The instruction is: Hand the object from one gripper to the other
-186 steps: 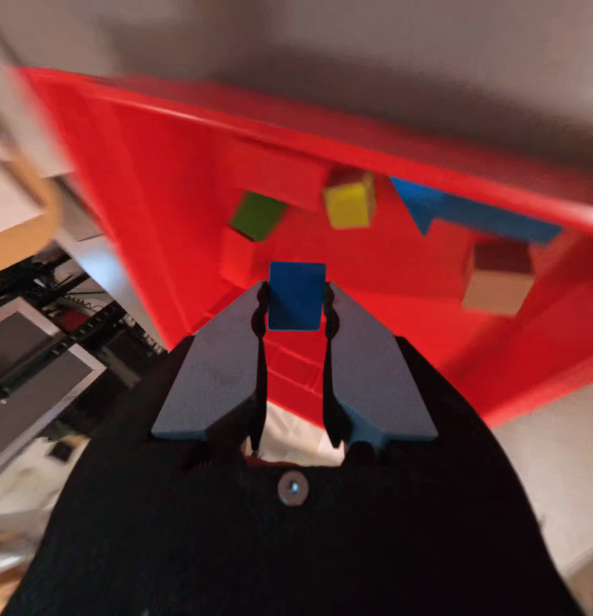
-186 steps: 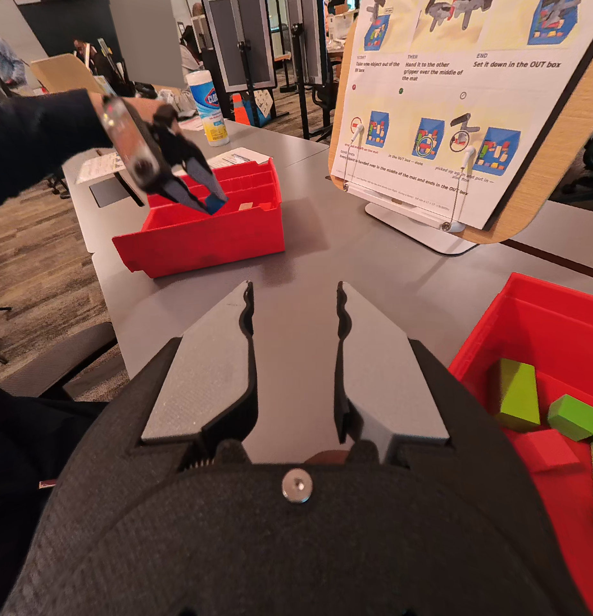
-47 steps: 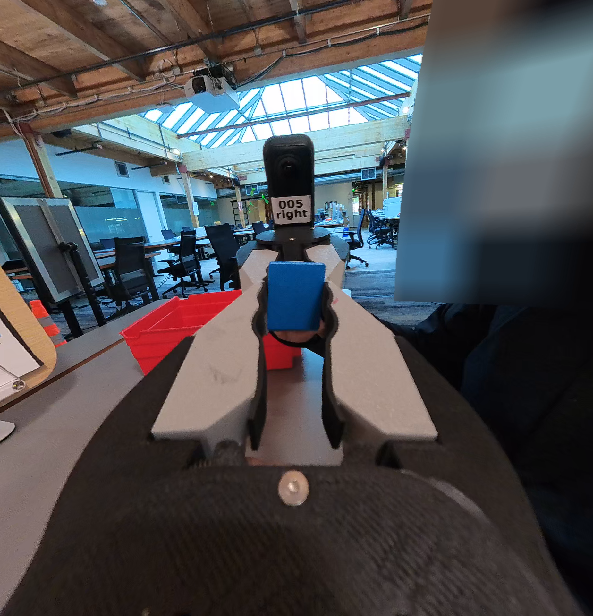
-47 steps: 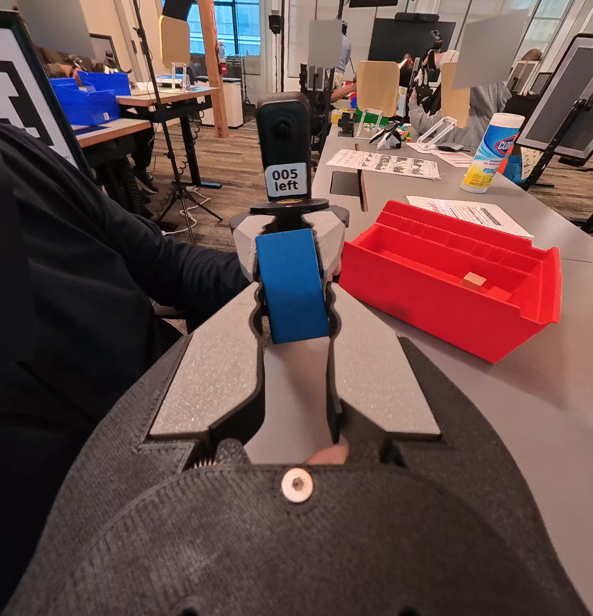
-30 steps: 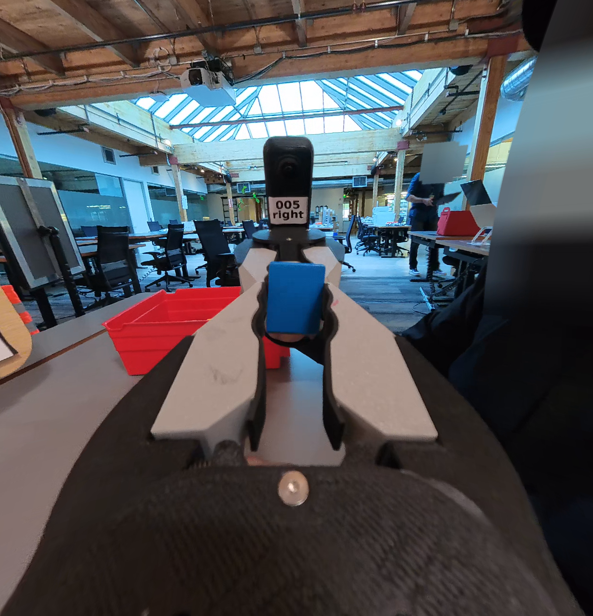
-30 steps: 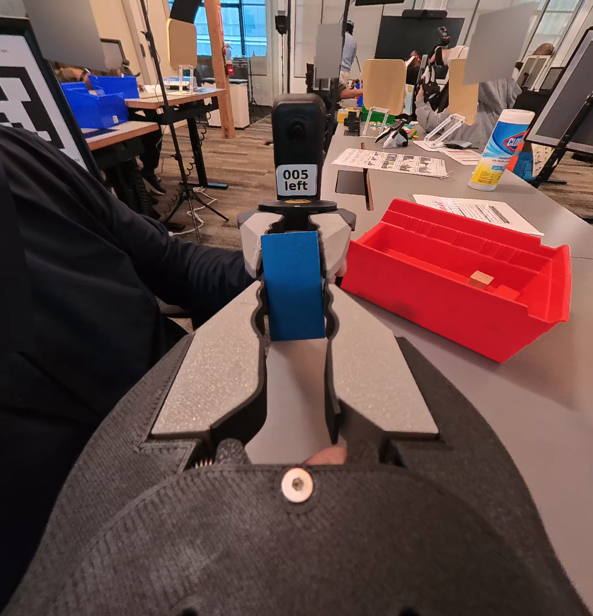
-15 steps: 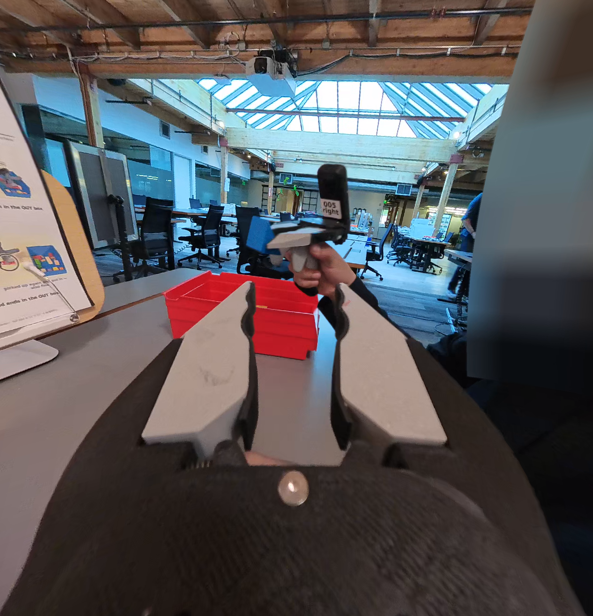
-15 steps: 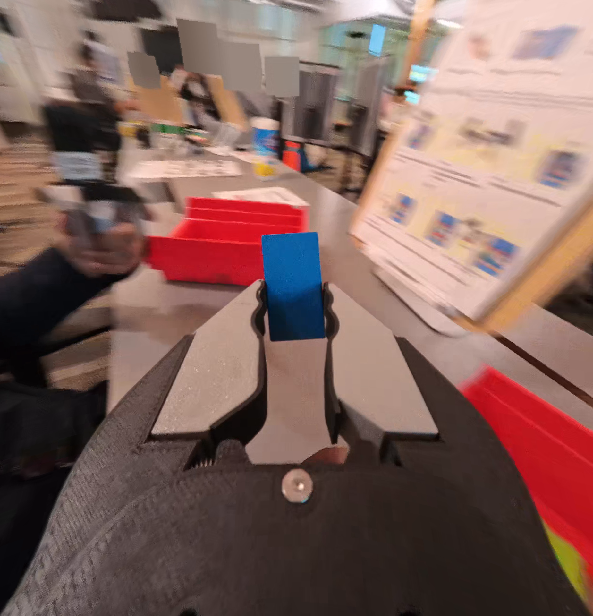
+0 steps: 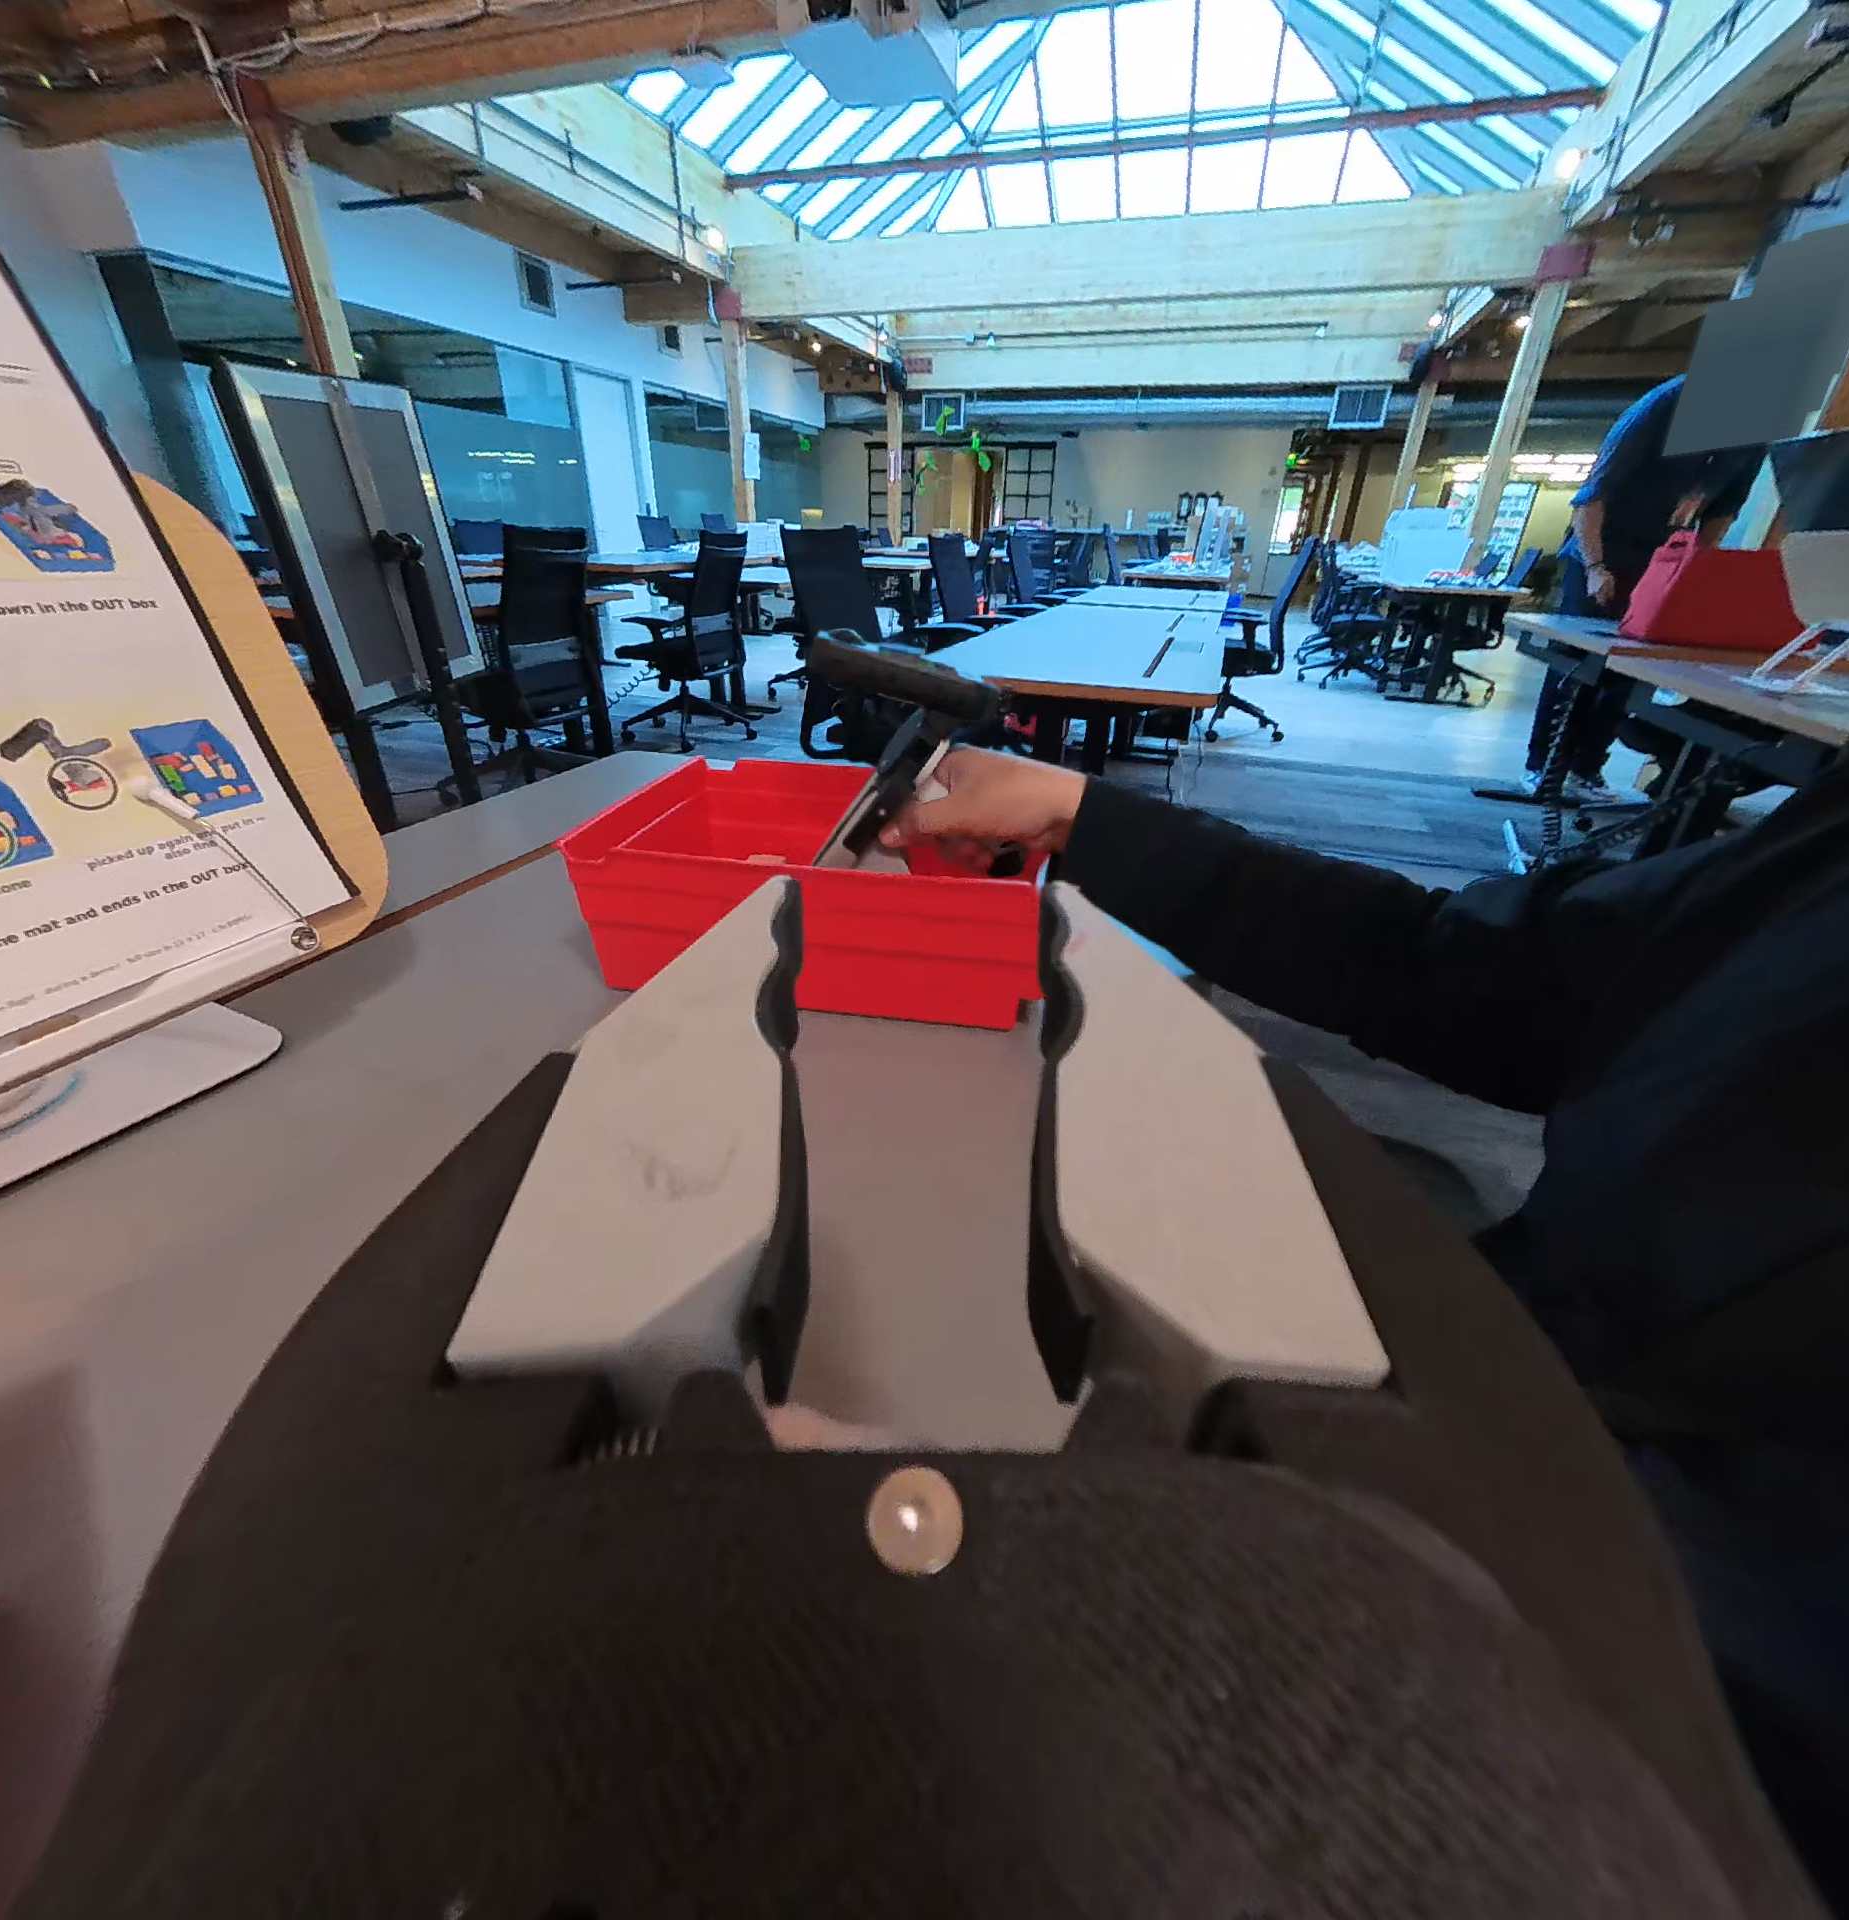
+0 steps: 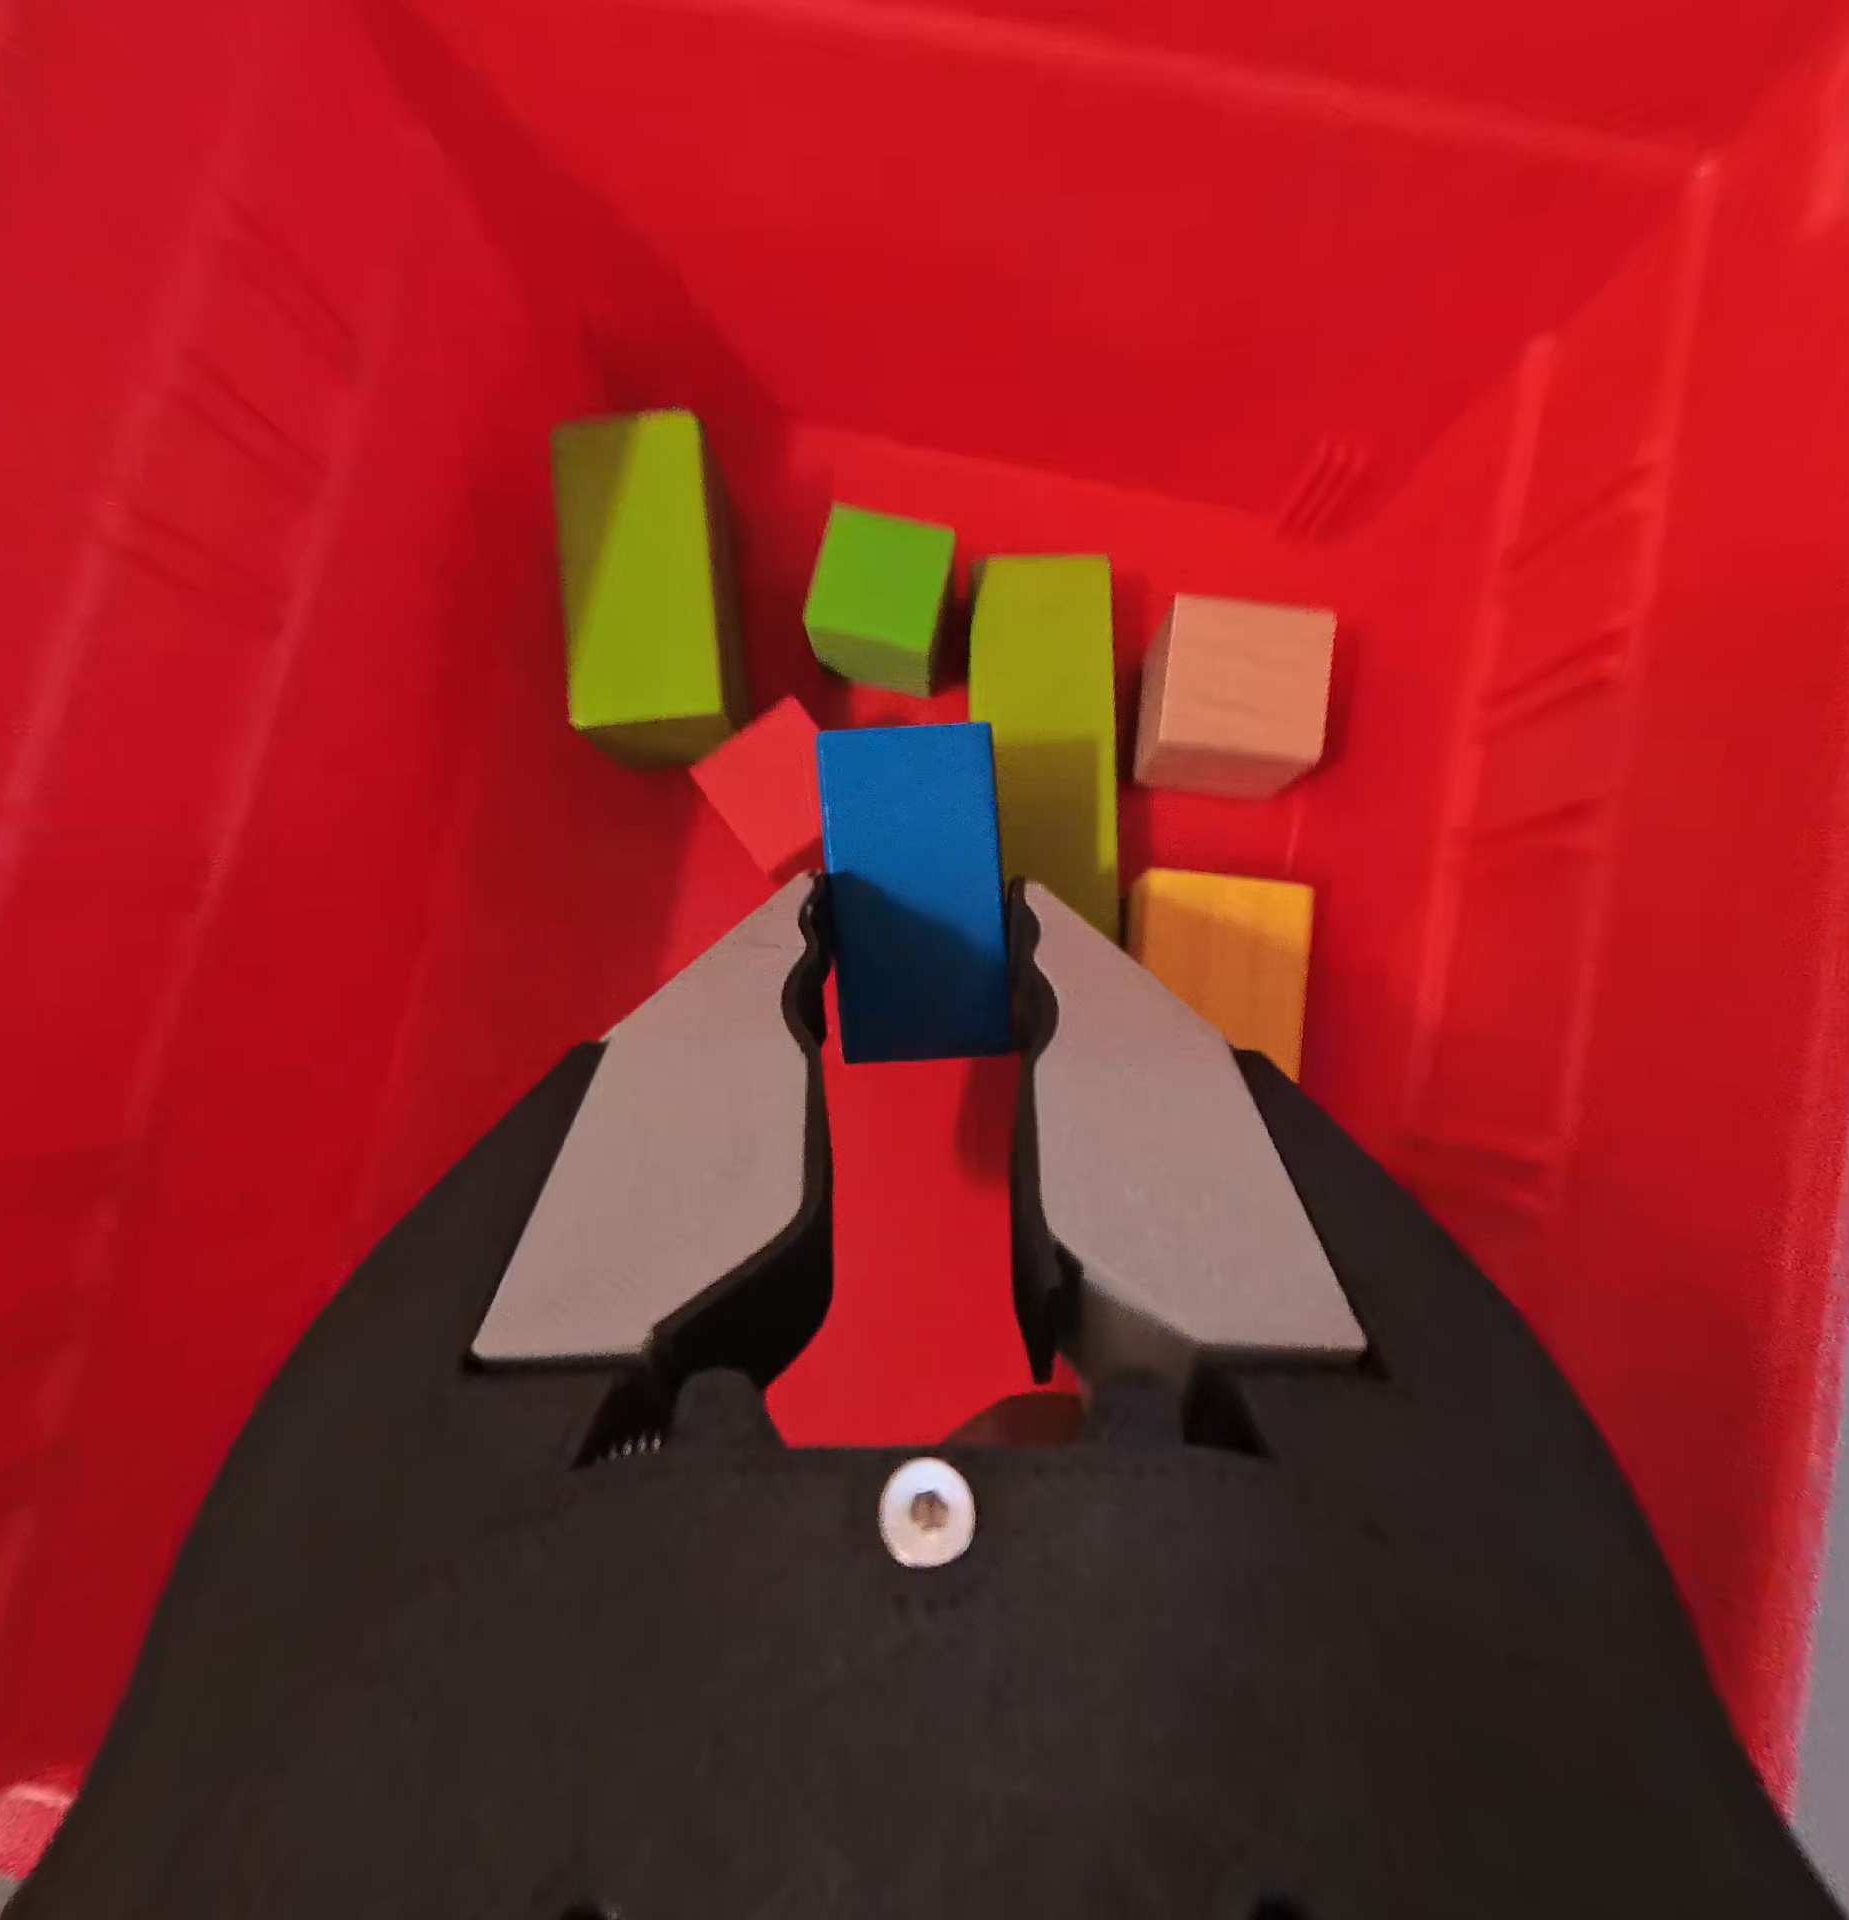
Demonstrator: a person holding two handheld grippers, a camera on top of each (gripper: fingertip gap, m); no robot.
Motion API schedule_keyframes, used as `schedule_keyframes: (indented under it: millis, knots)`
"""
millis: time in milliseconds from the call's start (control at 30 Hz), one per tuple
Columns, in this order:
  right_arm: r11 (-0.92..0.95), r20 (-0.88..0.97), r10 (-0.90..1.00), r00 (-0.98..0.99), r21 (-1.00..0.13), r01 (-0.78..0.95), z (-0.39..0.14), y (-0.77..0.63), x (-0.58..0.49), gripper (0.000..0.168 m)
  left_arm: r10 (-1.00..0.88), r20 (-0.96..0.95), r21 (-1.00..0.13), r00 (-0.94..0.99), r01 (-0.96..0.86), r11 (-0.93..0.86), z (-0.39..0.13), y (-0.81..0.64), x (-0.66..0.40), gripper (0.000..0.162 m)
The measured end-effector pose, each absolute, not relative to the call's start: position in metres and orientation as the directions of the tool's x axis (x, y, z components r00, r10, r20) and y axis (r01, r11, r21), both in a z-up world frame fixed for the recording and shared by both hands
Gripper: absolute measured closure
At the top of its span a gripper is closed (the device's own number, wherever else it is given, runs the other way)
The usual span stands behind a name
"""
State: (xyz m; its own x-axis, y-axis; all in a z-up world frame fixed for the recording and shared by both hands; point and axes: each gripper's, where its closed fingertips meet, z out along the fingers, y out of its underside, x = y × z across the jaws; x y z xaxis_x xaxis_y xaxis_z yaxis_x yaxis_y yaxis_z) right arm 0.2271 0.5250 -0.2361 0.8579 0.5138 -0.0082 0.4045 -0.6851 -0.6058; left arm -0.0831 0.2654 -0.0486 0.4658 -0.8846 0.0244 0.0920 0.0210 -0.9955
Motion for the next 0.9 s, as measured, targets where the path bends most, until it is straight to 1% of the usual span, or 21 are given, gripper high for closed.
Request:
schedule_keyframes:
  millis: [167,333,433,500,533,600,733,900]
  knots:
    - [-0.703,0.020,0.502,0.865,-0.573,0.421,-0.242,0.524,0.227,0.137,-0.883,0.006,-0.997,0.470,0.076,0.034,-0.049,0.264,-0.083,0.119]
    - [-0.674,0.048,0.537,0.842,-0.576,0.463,-0.243,0.520,0.216,0.137,-0.879,0.000,-0.996,0.476,0.075,0.041,-0.047,0.263,-0.085,0.119]
    - [-0.695,-0.008,0.545,0.838,-0.563,0.447,-0.249,0.514,0.213,0.137,-0.881,0.002,-0.995,0.474,0.085,0.043,-0.044,0.262,-0.087,0.119]
    - [-0.707,-0.069,0.544,0.836,-0.574,0.413,-0.249,0.512,0.210,0.137,-0.880,0.001,-0.995,0.474,0.085,0.045,-0.044,0.261,-0.087,0.119]
    - [-0.710,-0.069,0.532,0.844,-0.579,0.400,-0.249,0.515,0.212,0.137,-0.879,-0.001,-0.995,0.476,0.083,0.047,-0.044,0.262,-0.087,0.119]
    - [-0.707,-0.043,0.512,0.858,-0.589,0.392,-0.249,0.523,0.217,0.137,-0.879,0.001,-0.995,0.478,0.086,0.046,-0.044,0.262,-0.087,0.119]
    - [-0.717,-0.056,0.501,0.864,-0.586,0.378,-0.256,0.532,0.207,0.137,-0.886,0.012,-0.996,0.464,0.087,0.032,-0.046,0.262,-0.084,0.119]
    - [-0.711,0.034,0.494,0.869,-0.560,0.426,-0.259,0.534,0.207,0.137,-0.882,-0.021,-0.997,0.471,0.055,0.054,-0.047,0.259,-0.083,0.119]
